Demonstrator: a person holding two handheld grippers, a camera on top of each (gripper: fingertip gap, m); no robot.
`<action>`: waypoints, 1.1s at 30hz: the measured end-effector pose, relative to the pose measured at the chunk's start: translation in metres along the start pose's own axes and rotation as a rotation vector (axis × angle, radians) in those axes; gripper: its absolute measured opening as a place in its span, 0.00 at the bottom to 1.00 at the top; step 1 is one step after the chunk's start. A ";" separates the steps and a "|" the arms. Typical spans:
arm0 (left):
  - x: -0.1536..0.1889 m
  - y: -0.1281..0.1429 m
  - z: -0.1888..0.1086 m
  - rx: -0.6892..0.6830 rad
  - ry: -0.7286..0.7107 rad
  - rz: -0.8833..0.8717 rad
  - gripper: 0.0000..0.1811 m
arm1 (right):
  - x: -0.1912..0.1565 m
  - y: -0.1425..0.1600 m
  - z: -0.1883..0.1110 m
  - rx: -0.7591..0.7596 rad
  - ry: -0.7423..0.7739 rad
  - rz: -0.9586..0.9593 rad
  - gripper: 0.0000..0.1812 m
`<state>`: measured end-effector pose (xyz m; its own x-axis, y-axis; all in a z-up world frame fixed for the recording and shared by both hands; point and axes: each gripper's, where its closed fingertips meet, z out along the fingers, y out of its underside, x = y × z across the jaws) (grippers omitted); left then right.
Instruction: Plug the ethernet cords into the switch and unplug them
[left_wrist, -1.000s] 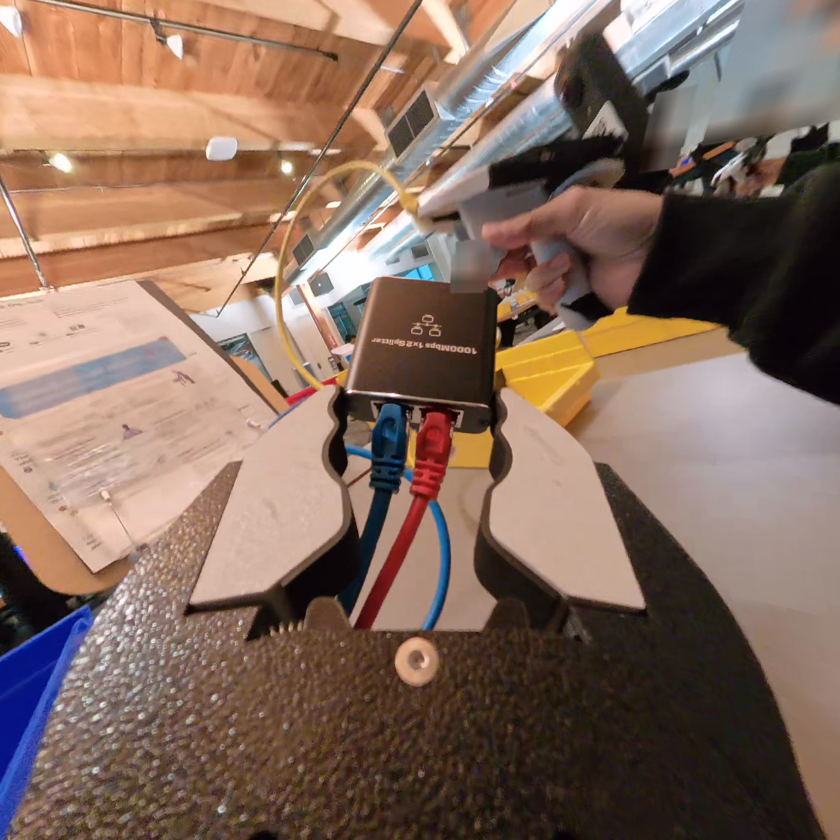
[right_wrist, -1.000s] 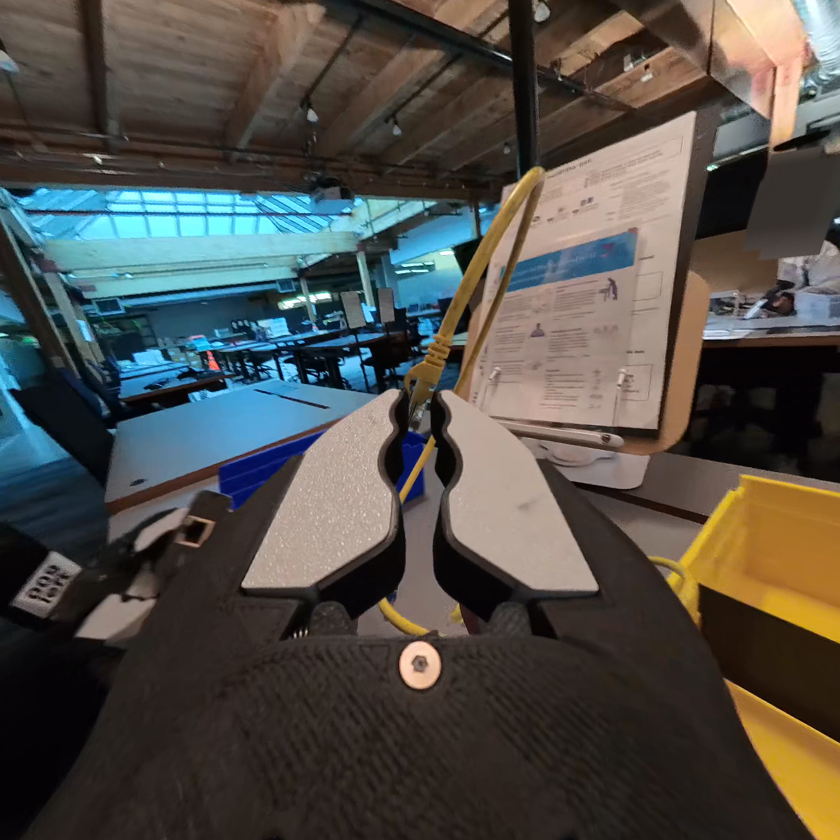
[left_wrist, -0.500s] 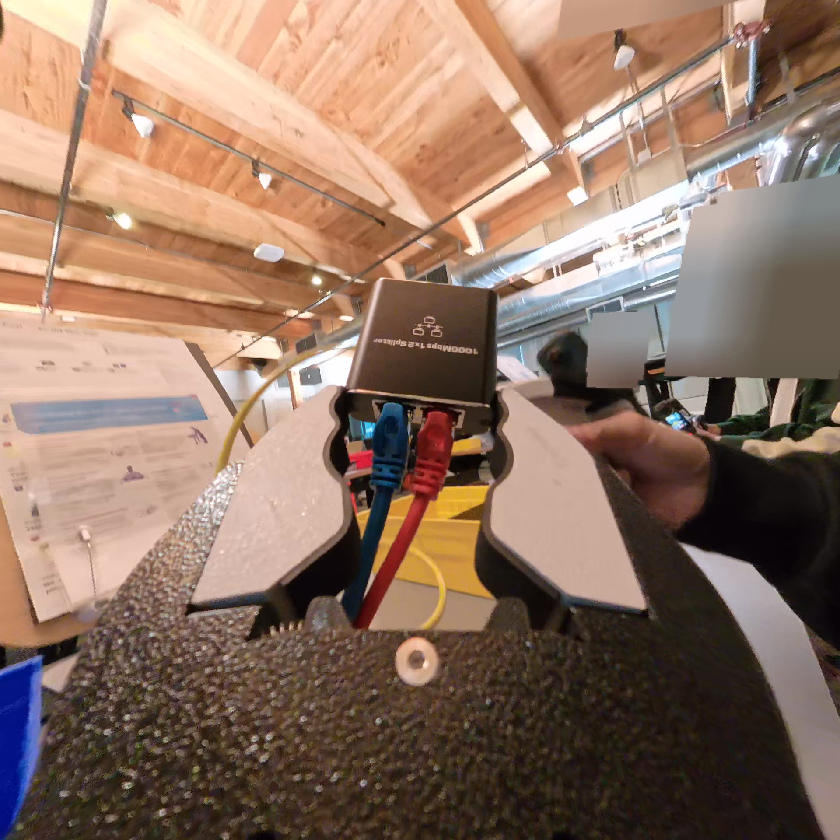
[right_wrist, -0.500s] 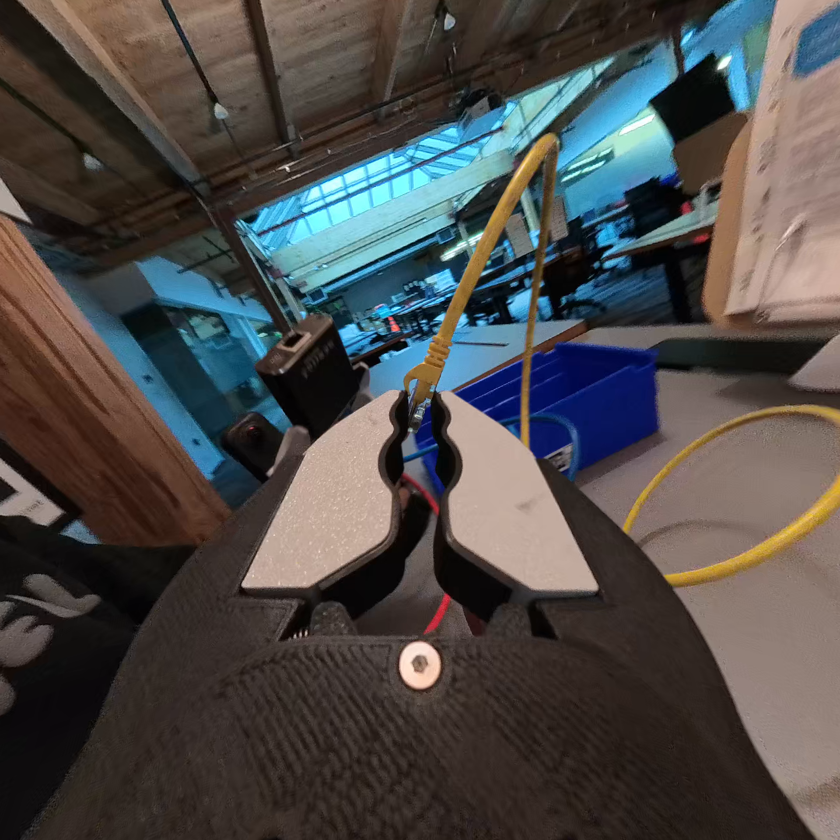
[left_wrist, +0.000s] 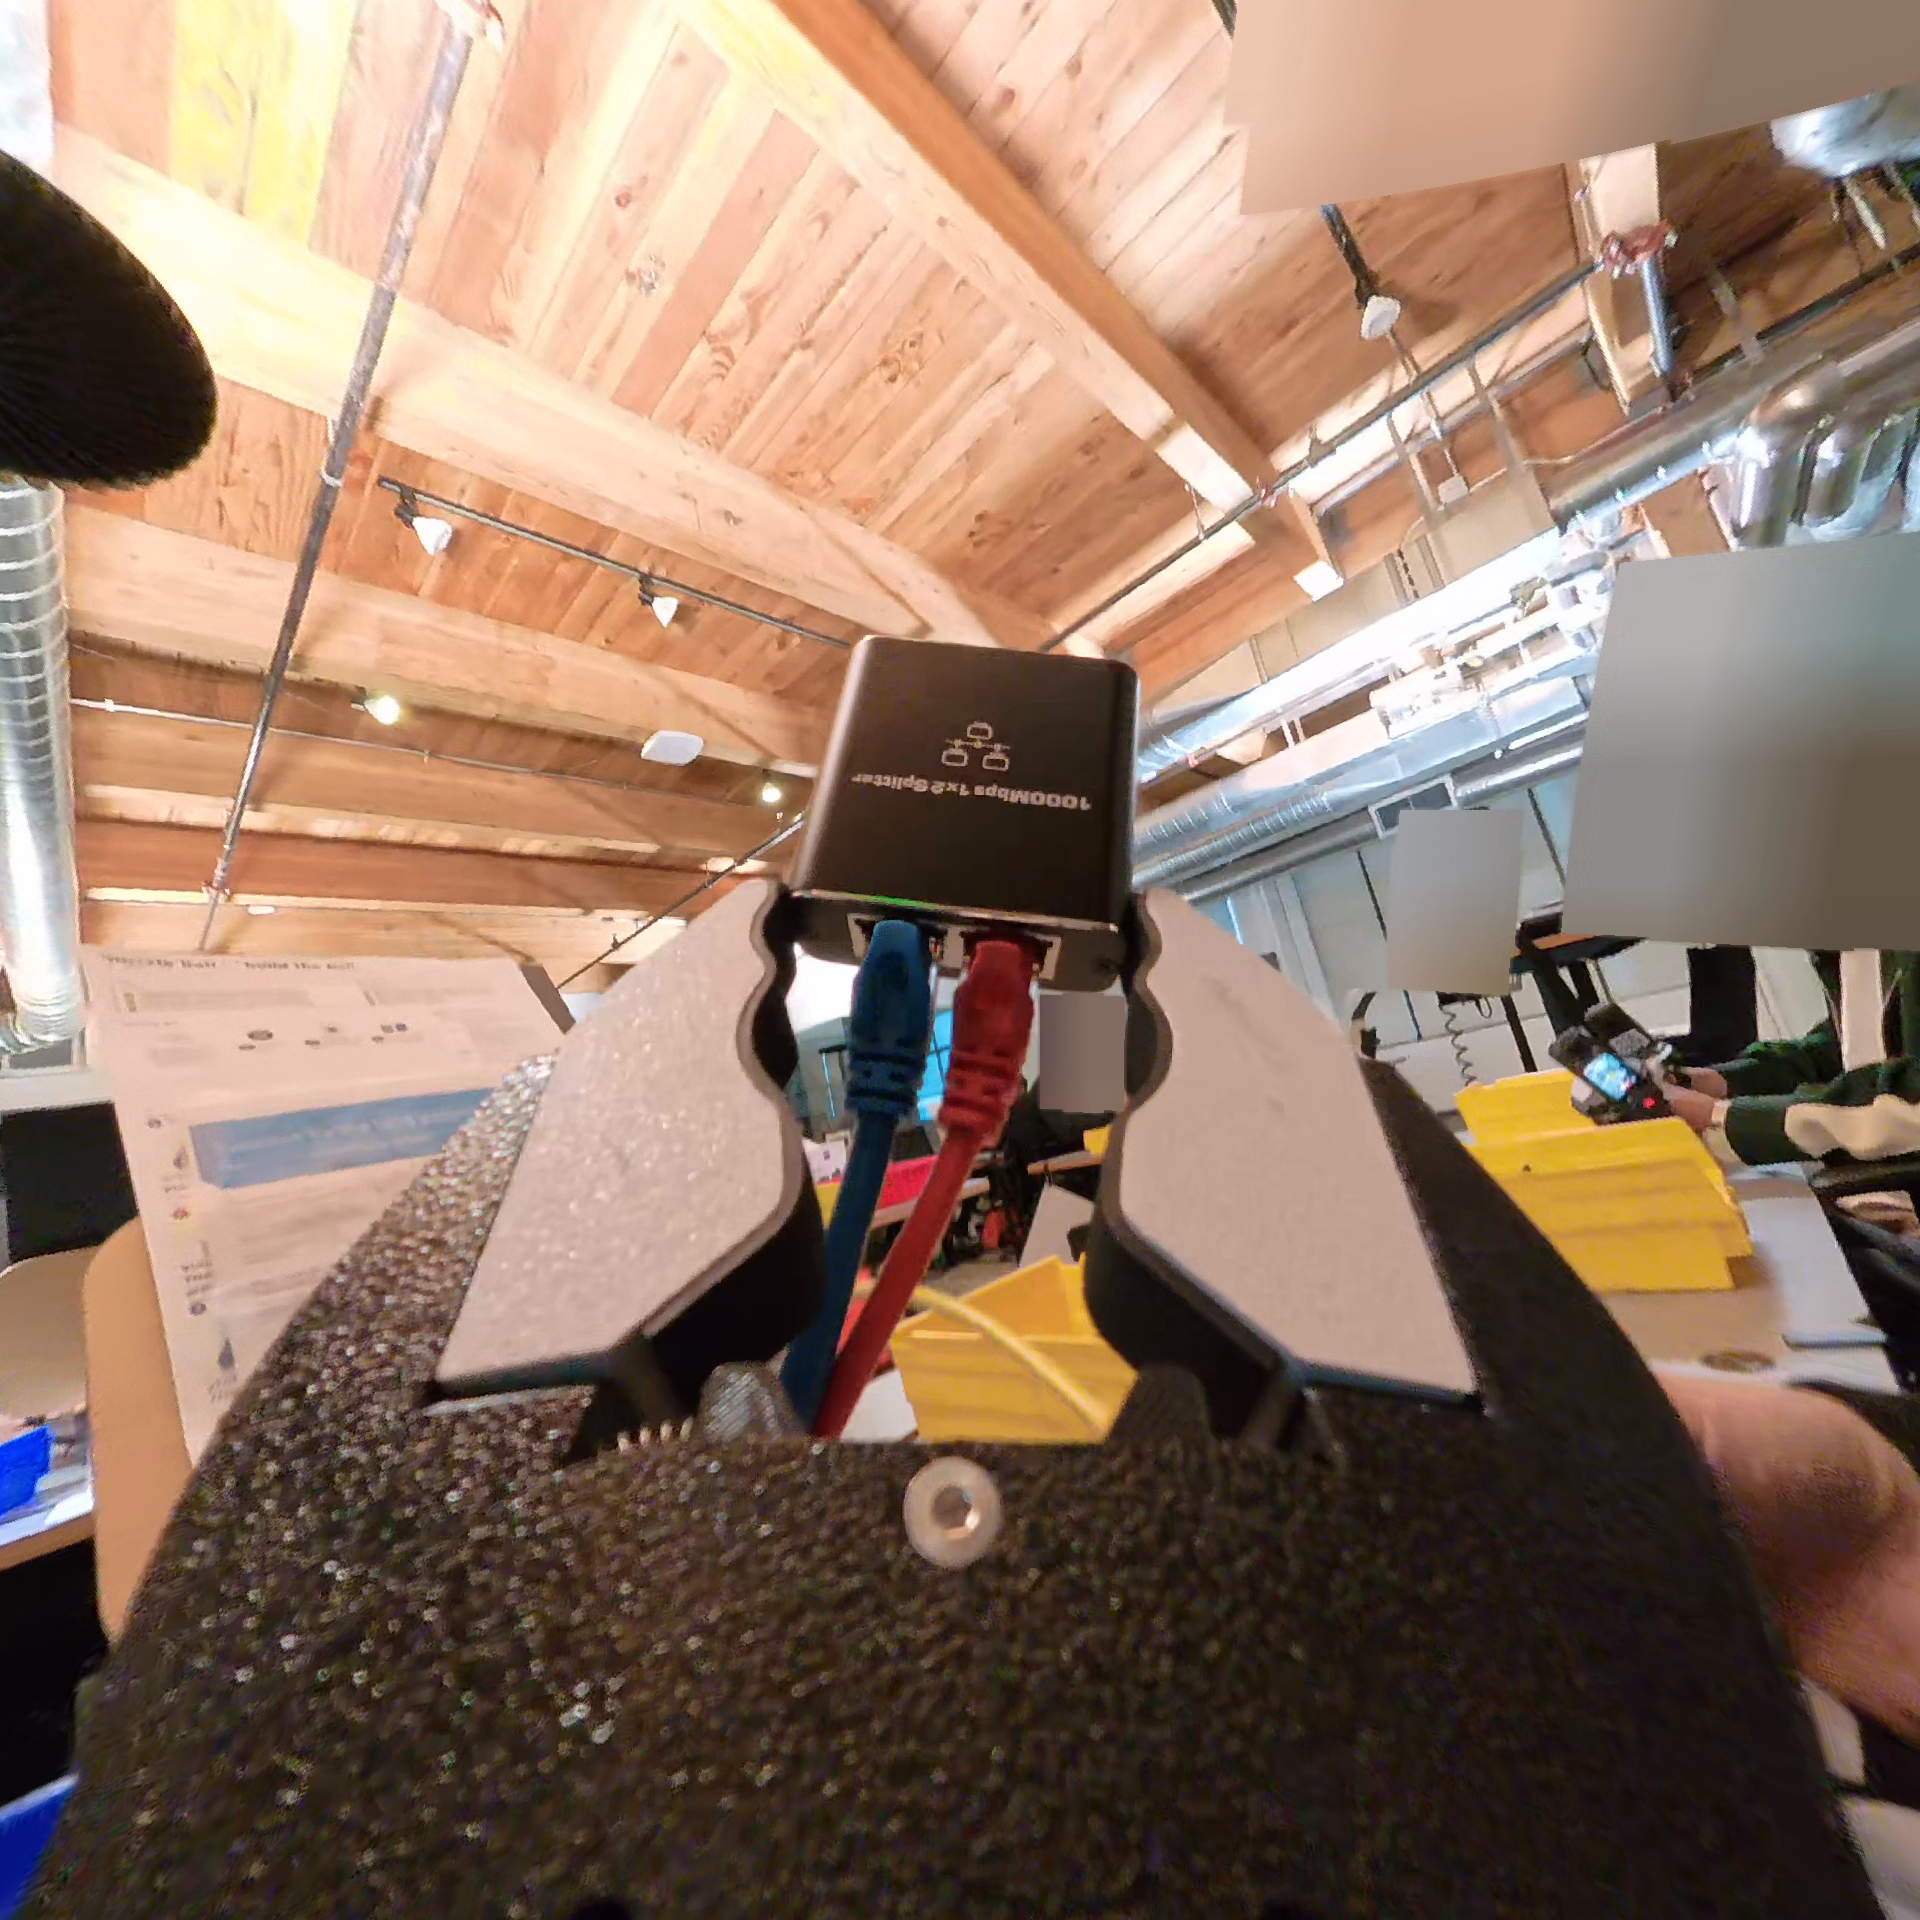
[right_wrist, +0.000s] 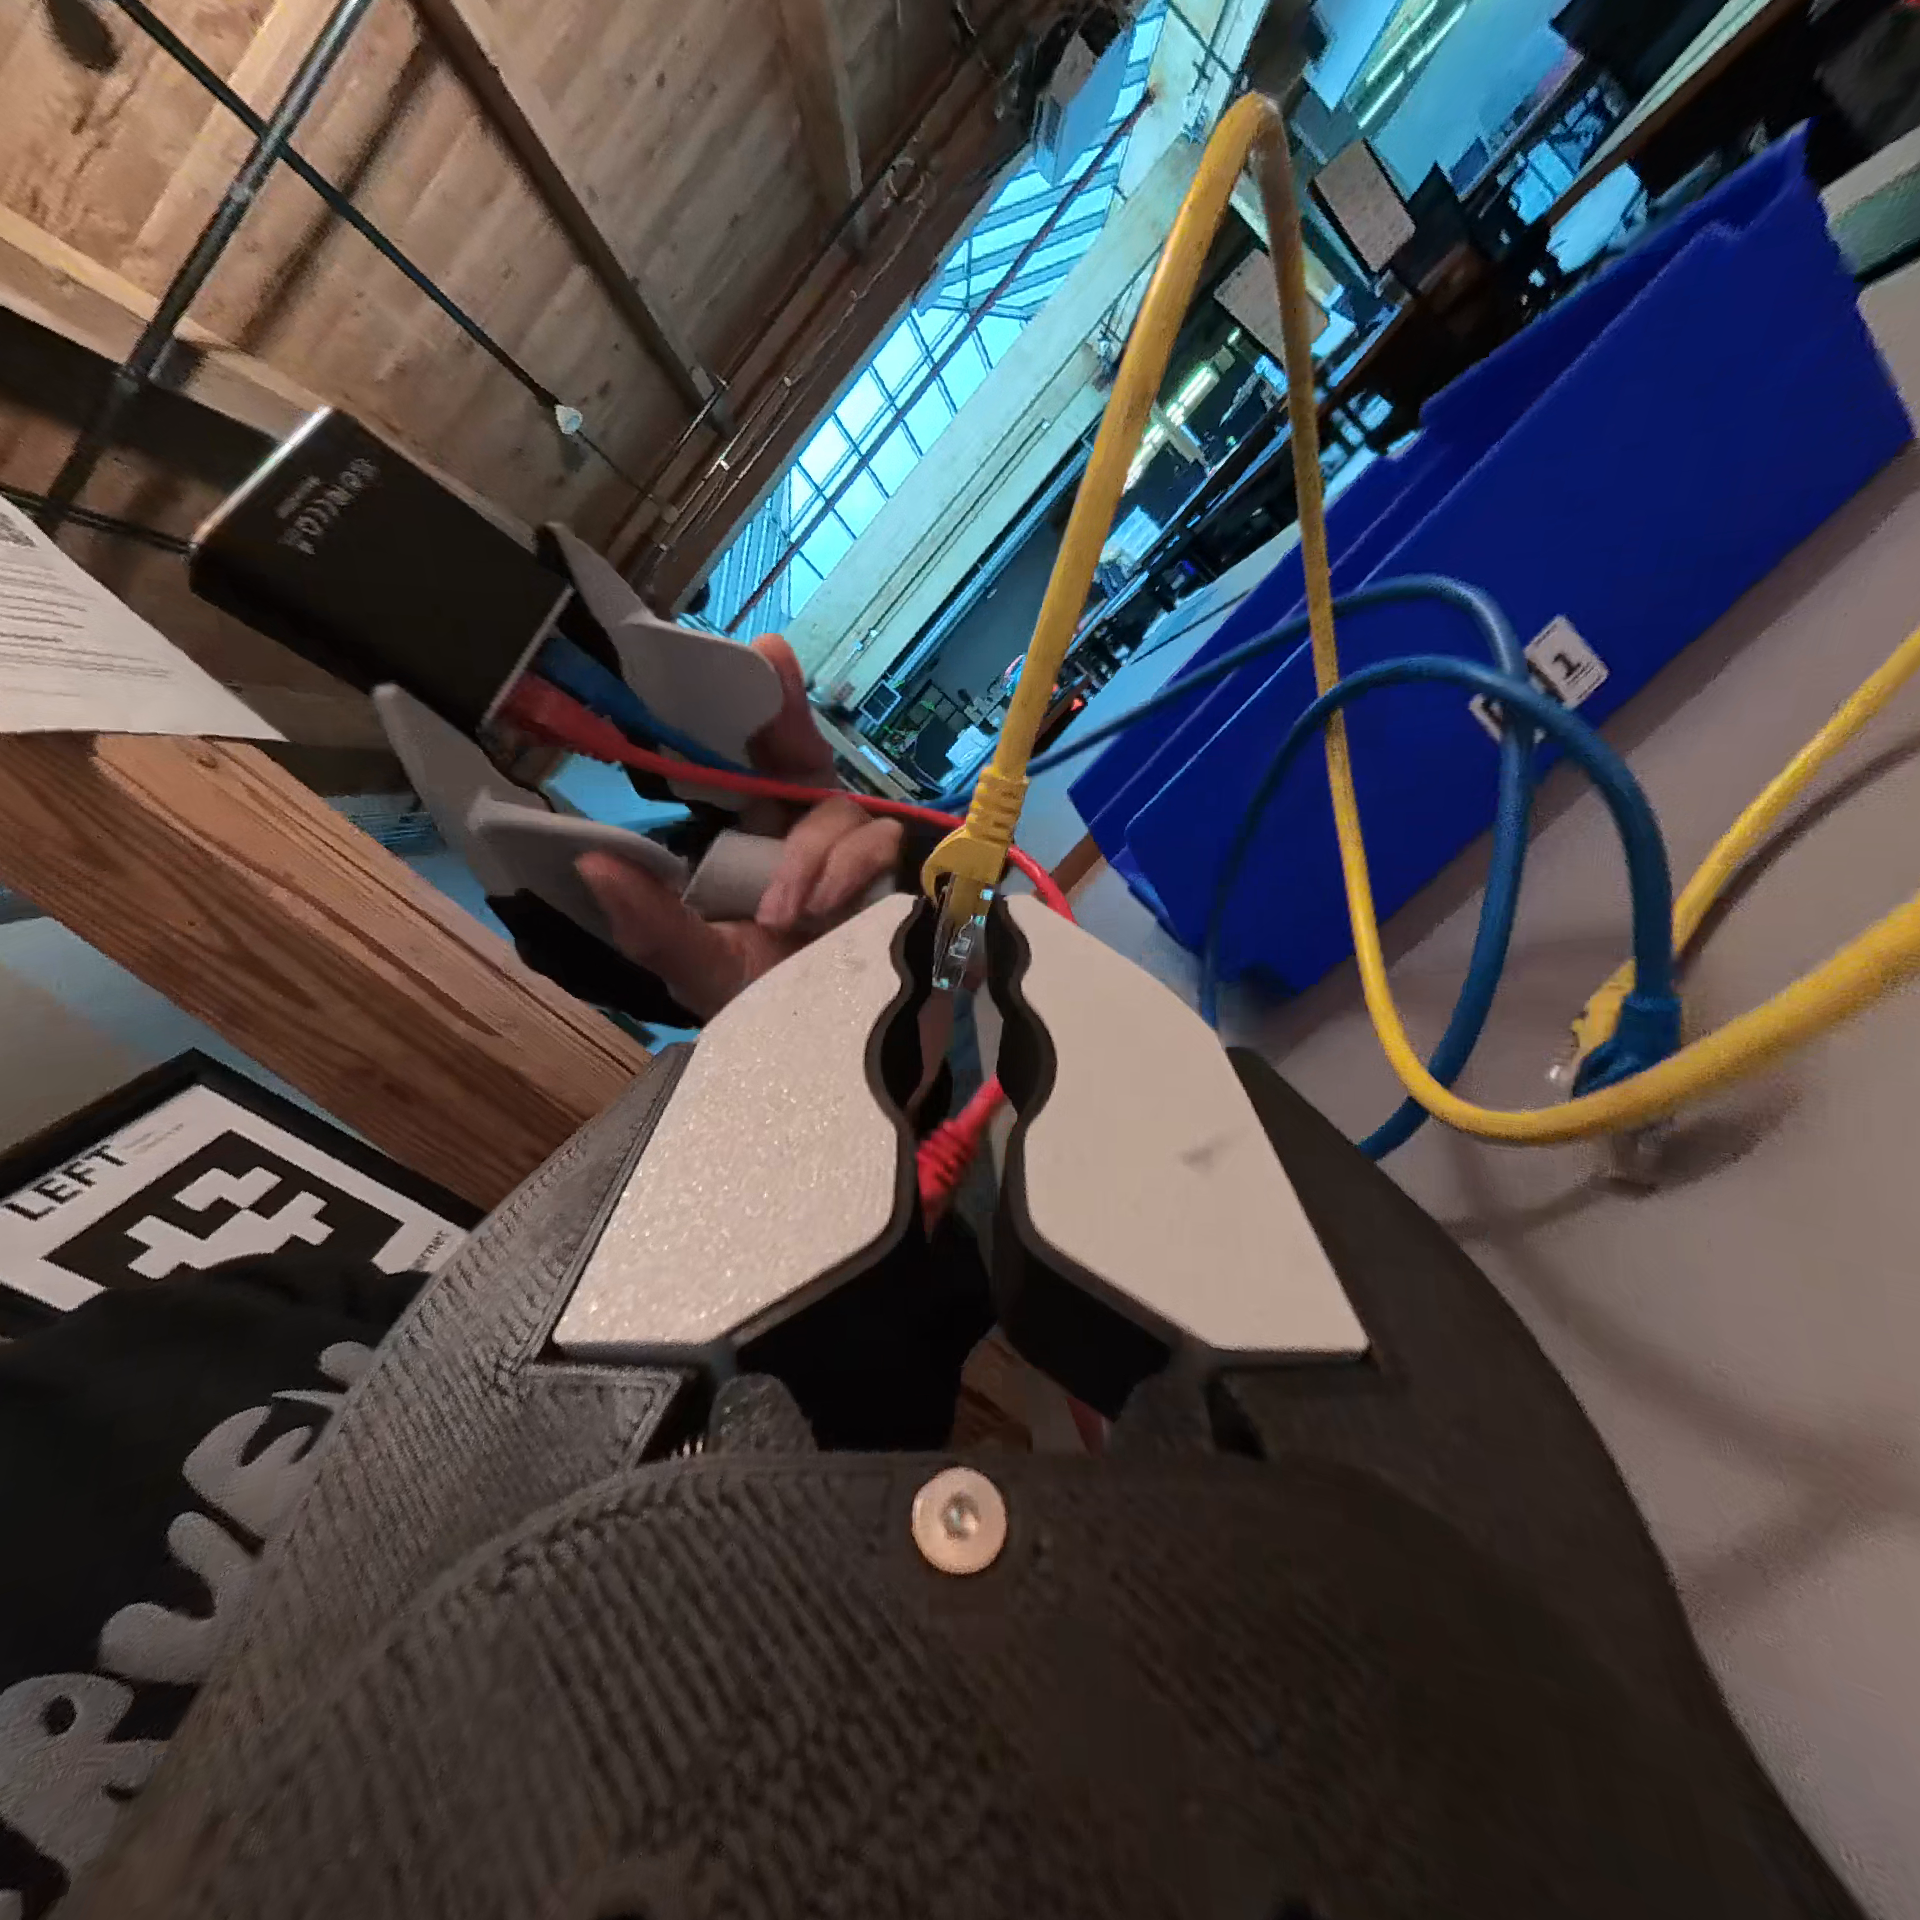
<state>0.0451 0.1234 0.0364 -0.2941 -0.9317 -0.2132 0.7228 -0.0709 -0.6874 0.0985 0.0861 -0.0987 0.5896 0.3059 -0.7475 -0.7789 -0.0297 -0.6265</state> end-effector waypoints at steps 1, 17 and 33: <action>-0.001 -0.009 0.000 0.022 0.001 0.001 0.33 | 0.000 0.005 0.000 -0.009 -0.005 0.008 0.06; -0.015 -0.111 -0.012 0.209 0.053 -0.105 0.33 | 0.011 0.010 -0.008 0.030 0.059 -0.078 0.06; -0.023 -0.096 -0.010 0.115 0.039 -0.075 0.33 | -0.012 -0.070 -0.056 0.245 0.098 -0.292 0.06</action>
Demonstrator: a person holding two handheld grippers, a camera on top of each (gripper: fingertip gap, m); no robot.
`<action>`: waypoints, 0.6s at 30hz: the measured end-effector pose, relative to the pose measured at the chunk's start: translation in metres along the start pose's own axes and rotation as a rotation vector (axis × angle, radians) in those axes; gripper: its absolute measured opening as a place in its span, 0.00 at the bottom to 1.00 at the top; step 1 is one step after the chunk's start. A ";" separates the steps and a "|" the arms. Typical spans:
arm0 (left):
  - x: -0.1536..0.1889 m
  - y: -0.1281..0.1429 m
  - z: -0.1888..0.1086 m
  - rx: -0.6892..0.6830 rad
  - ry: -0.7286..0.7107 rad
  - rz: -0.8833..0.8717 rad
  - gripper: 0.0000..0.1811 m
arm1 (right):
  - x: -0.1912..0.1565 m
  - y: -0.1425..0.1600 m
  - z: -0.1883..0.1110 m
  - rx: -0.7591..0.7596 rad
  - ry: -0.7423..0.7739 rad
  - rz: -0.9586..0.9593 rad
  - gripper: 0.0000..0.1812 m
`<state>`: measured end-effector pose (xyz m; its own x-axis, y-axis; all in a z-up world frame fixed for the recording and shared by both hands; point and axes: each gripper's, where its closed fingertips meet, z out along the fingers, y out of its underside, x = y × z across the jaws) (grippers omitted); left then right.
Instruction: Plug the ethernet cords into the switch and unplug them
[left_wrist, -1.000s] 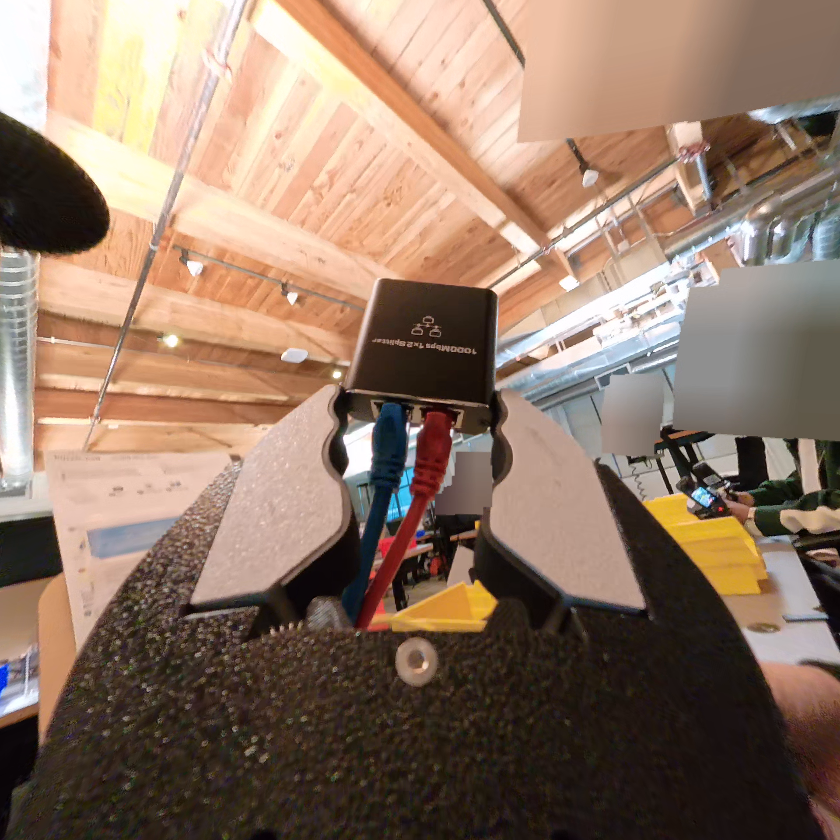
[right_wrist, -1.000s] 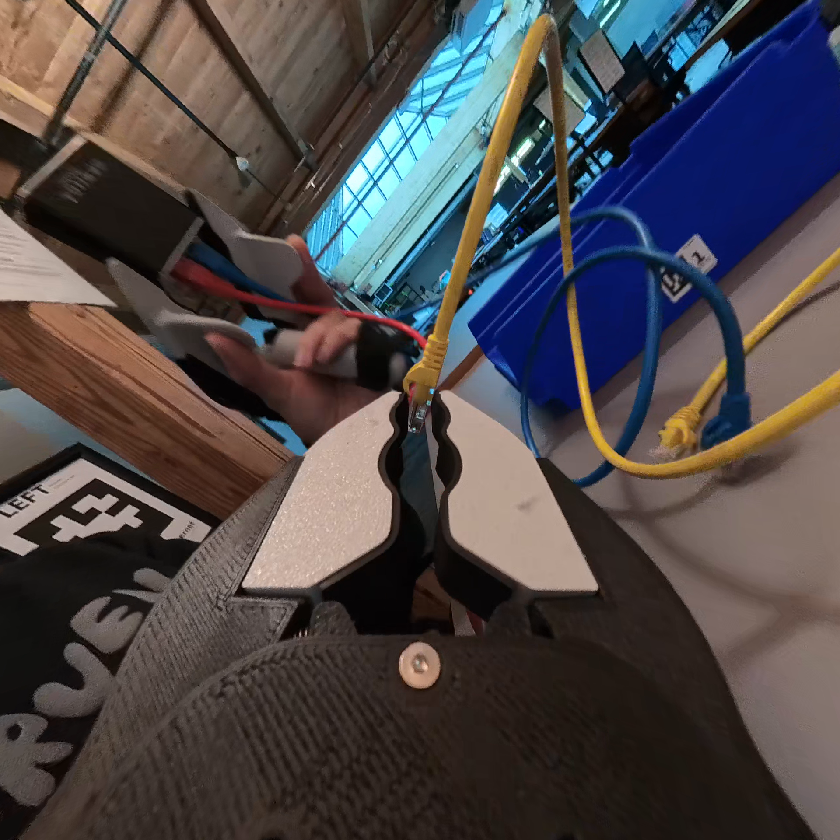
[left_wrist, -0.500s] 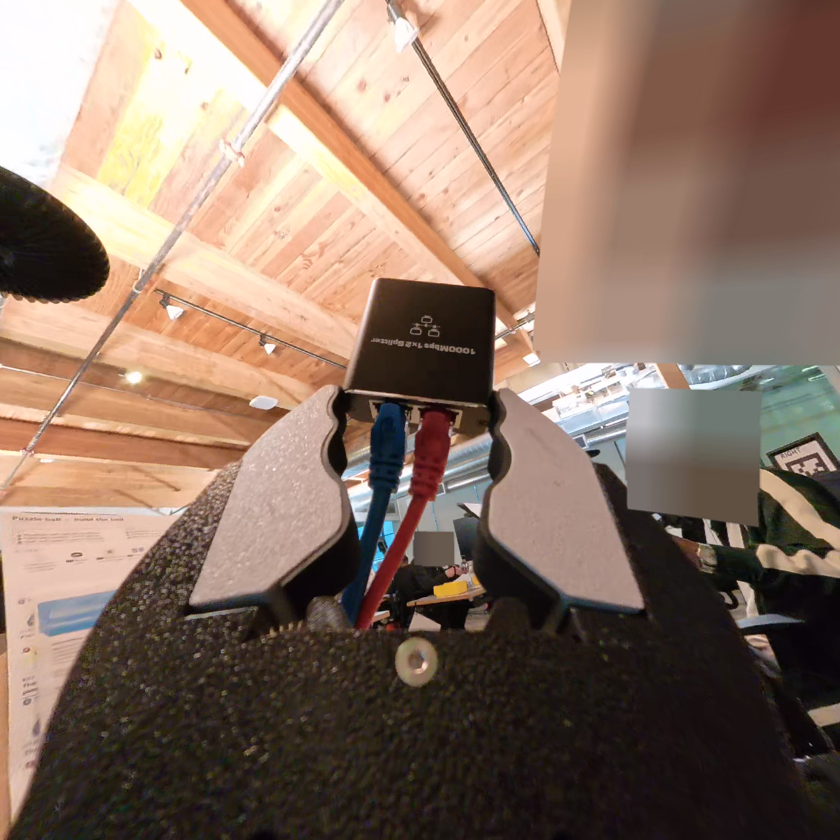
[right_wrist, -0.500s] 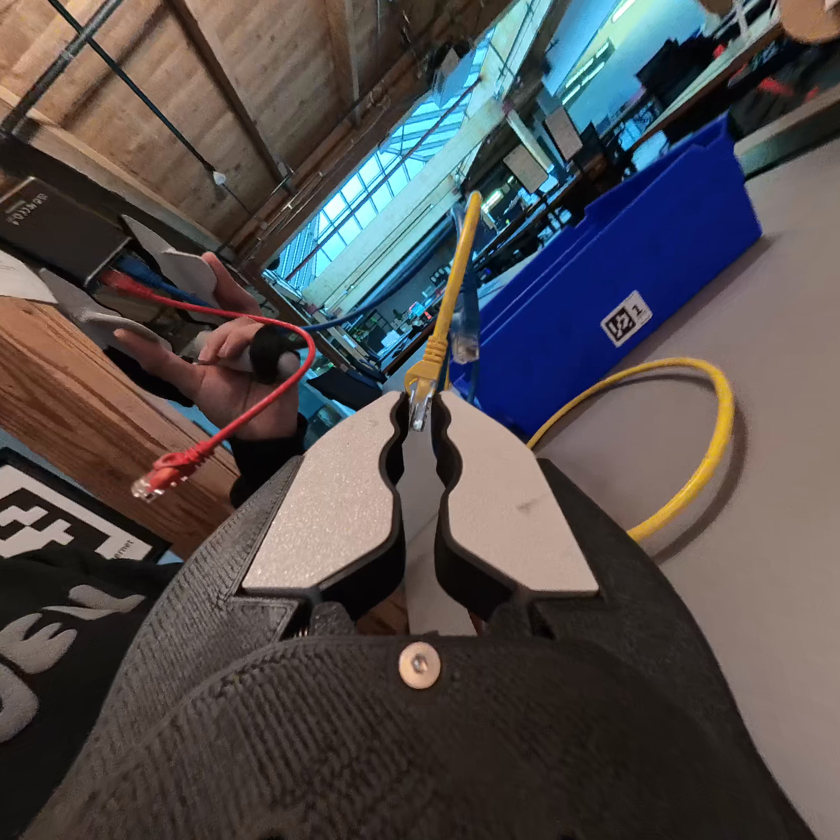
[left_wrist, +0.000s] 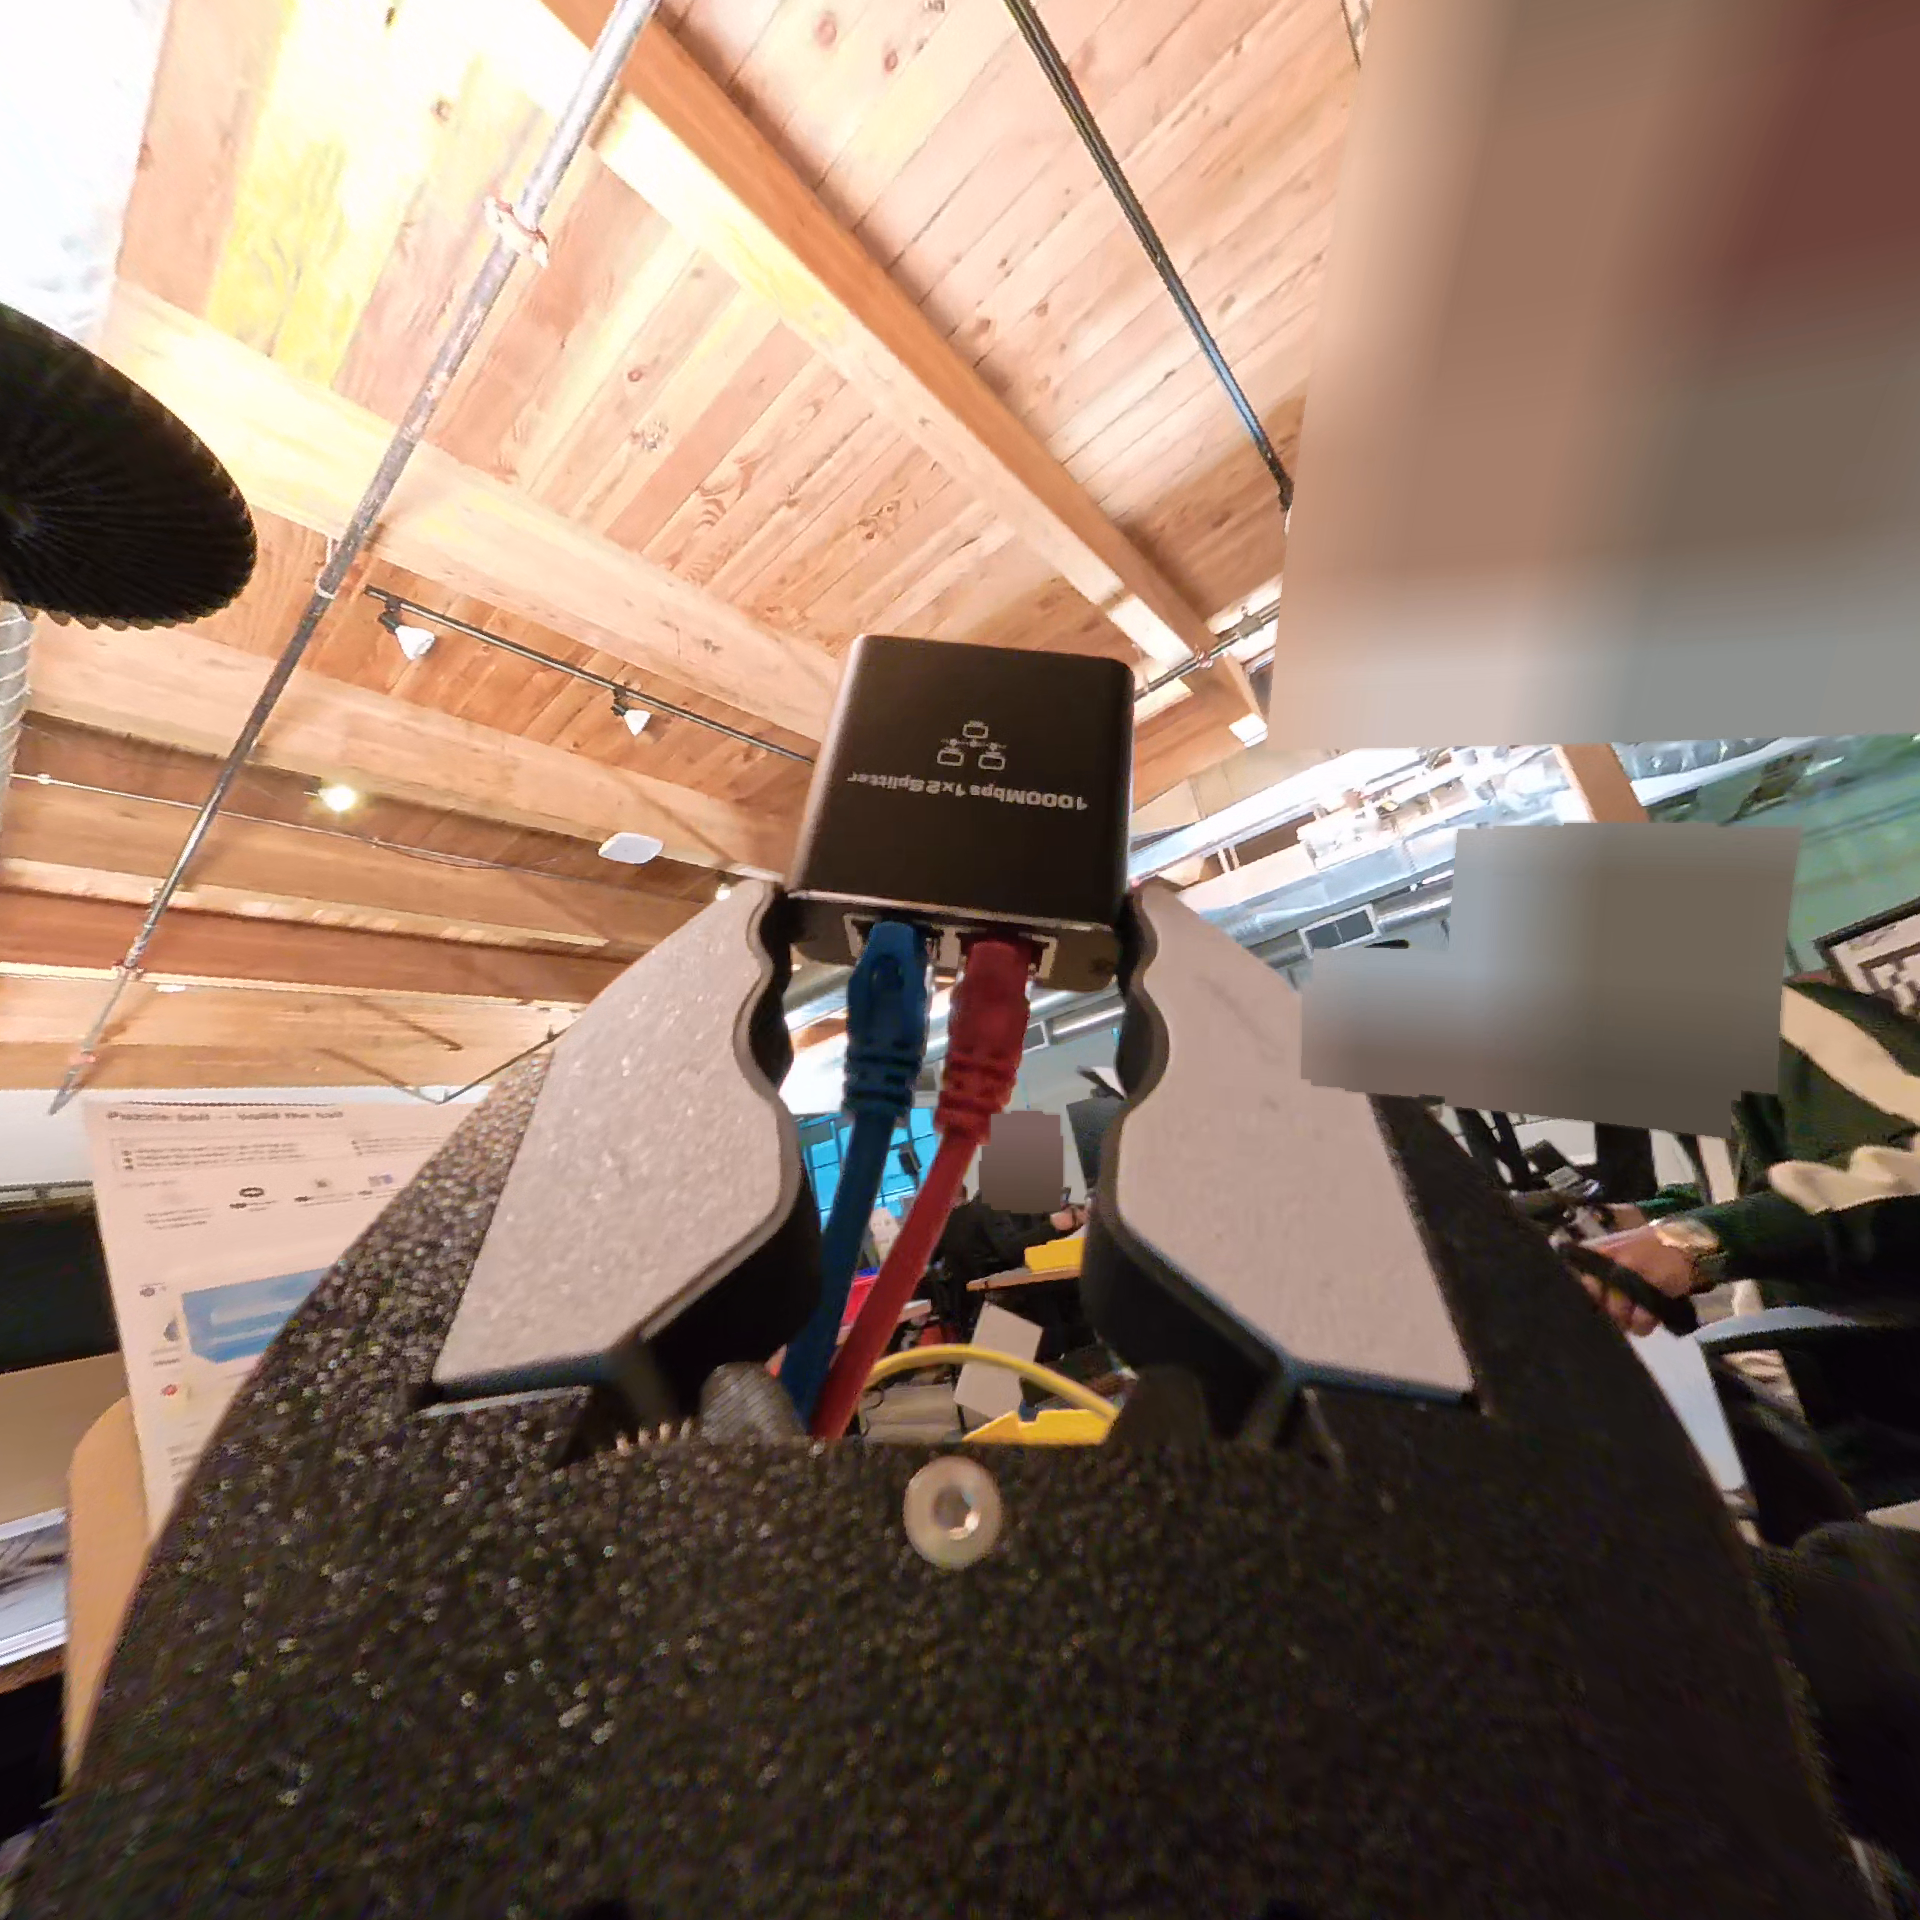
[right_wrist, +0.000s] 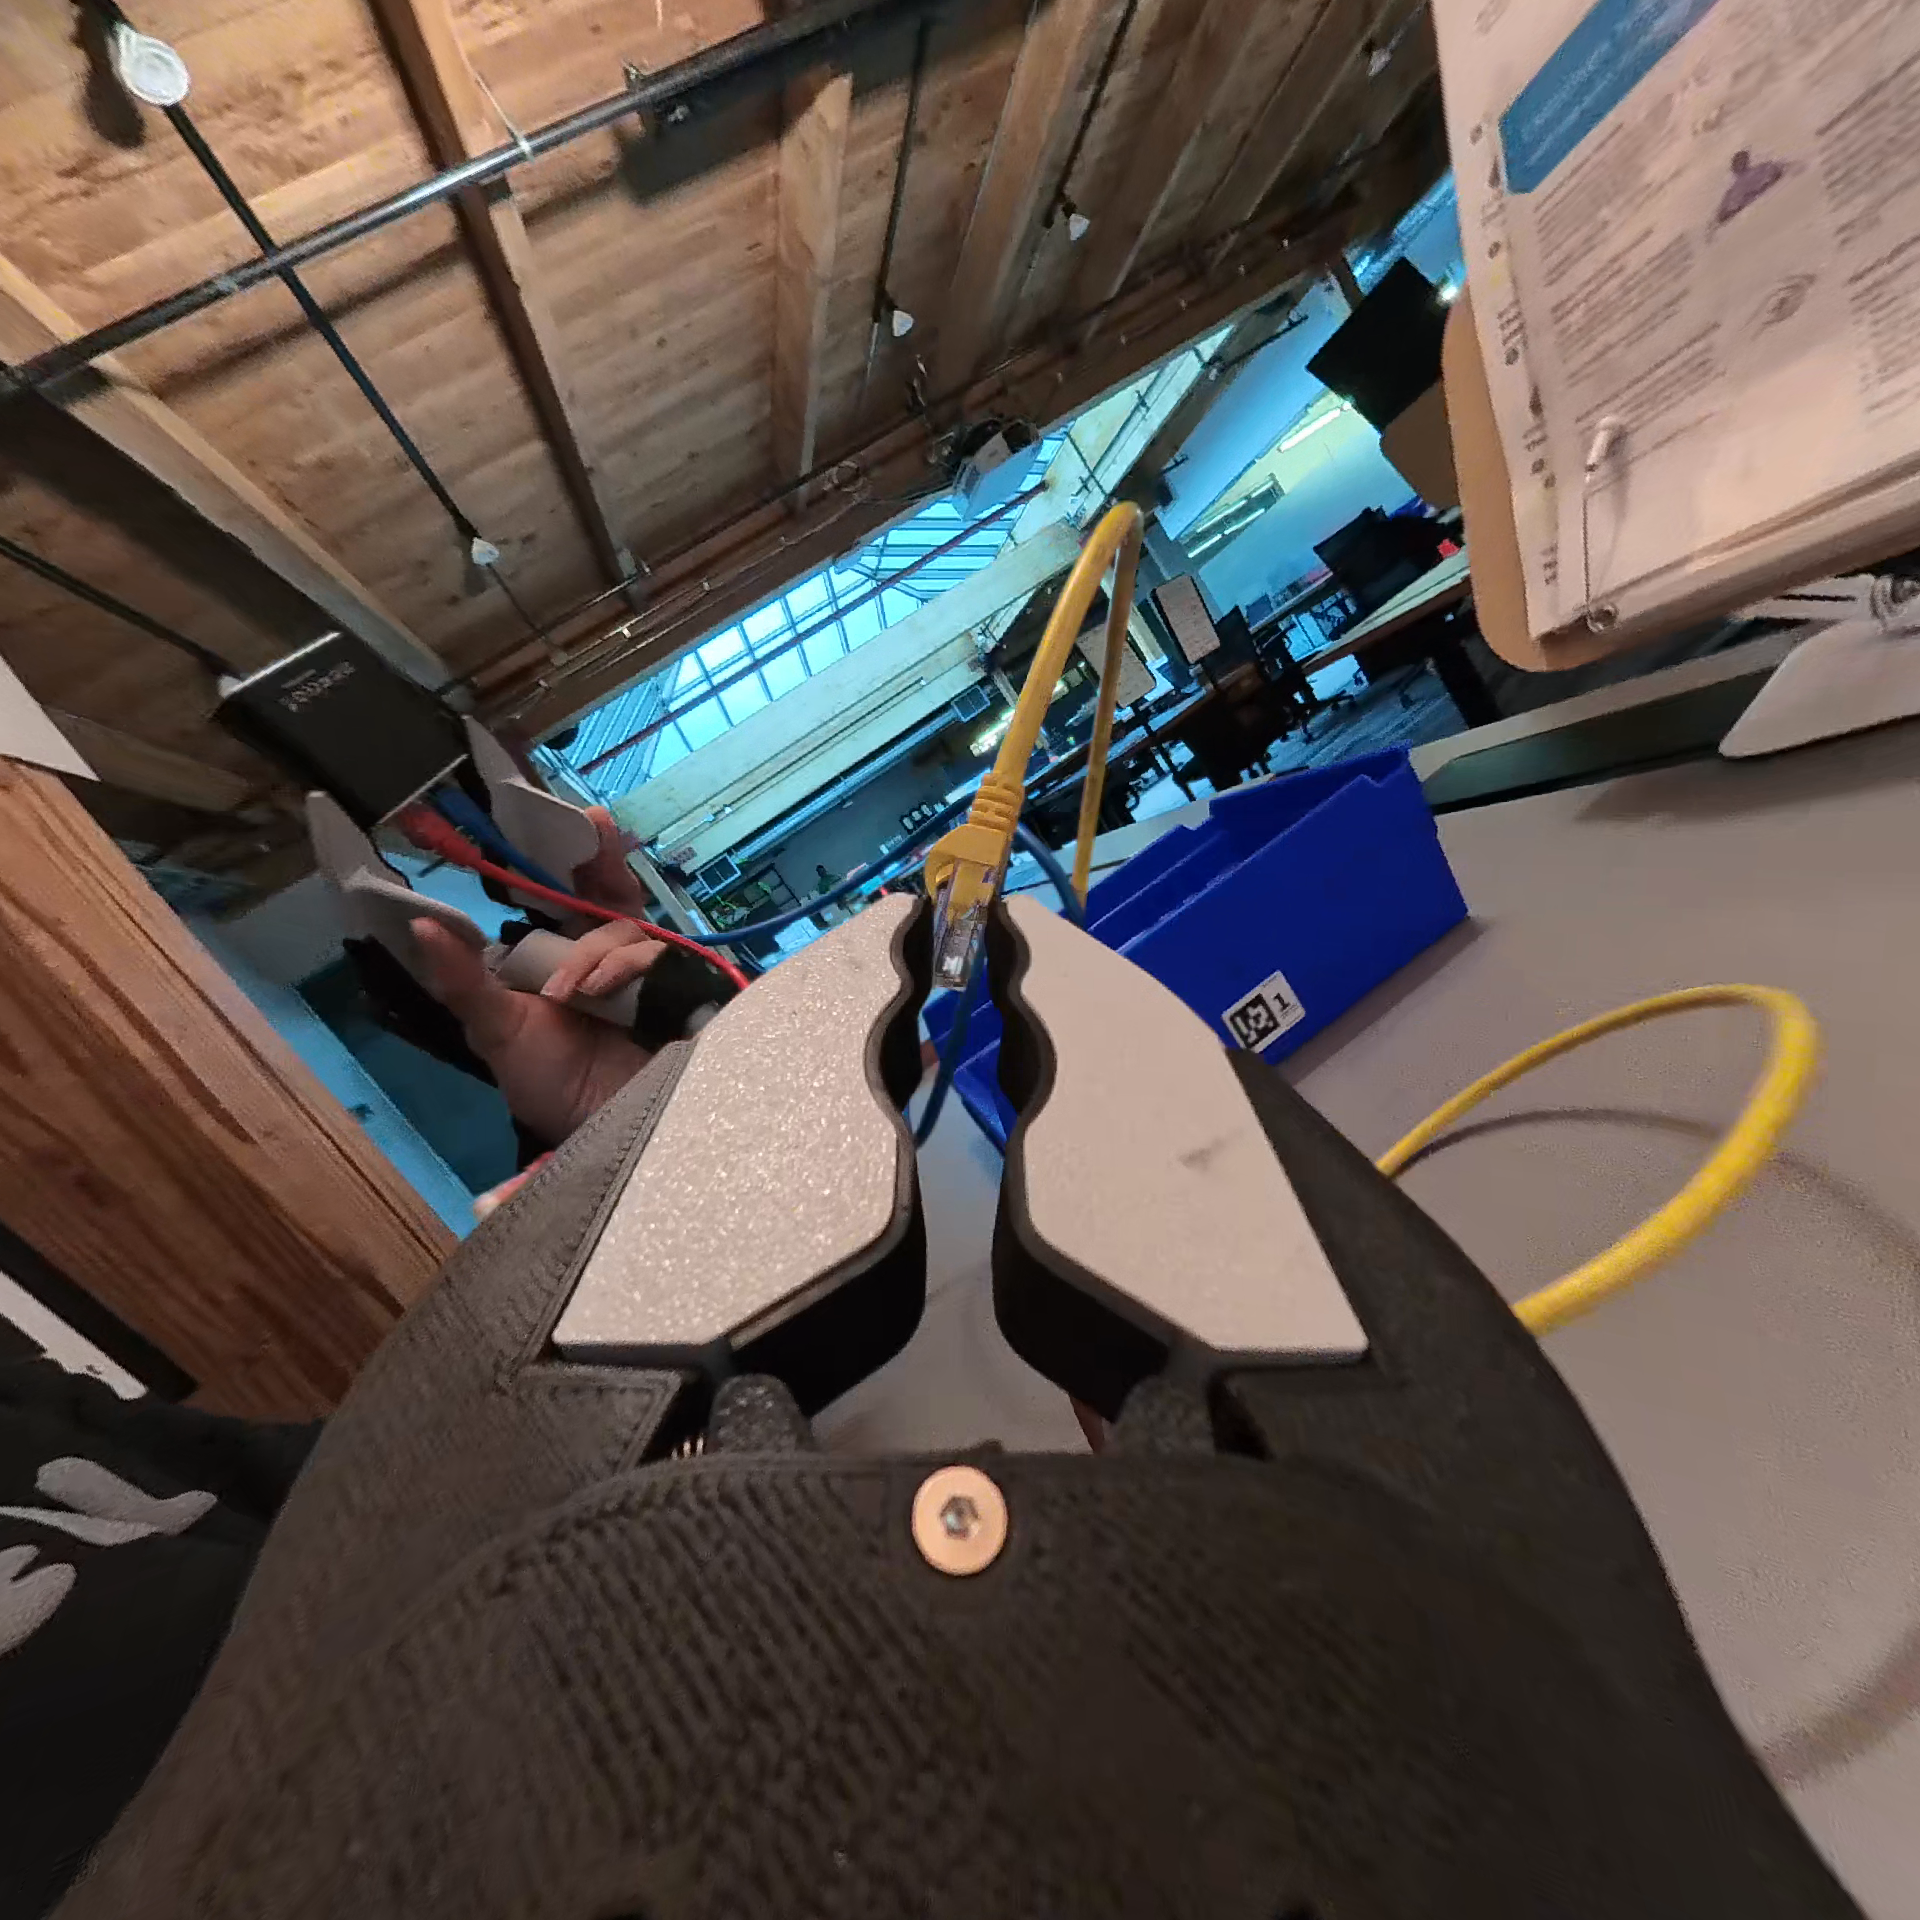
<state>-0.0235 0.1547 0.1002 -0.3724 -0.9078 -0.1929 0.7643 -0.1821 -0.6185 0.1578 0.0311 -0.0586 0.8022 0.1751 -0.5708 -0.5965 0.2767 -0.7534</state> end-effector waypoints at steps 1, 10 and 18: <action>0.000 -0.001 0.000 0.006 0.001 -0.010 0.33 | 0.004 0.003 0.000 -0.002 0.007 0.013 0.05; -0.004 -0.011 -0.004 0.084 -0.007 -0.082 0.33 | 0.008 0.043 0.017 -0.071 -0.013 0.095 0.06; -0.005 -0.020 -0.010 0.188 -0.006 -0.156 0.33 | 0.006 0.106 0.043 -0.113 -0.061 0.295 0.06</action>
<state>-0.0419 0.1668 0.1059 -0.4908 -0.8653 -0.1019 0.7827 -0.3865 -0.4879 0.1009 0.1020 -0.1279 0.5922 0.2892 -0.7521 -0.8000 0.0991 -0.5918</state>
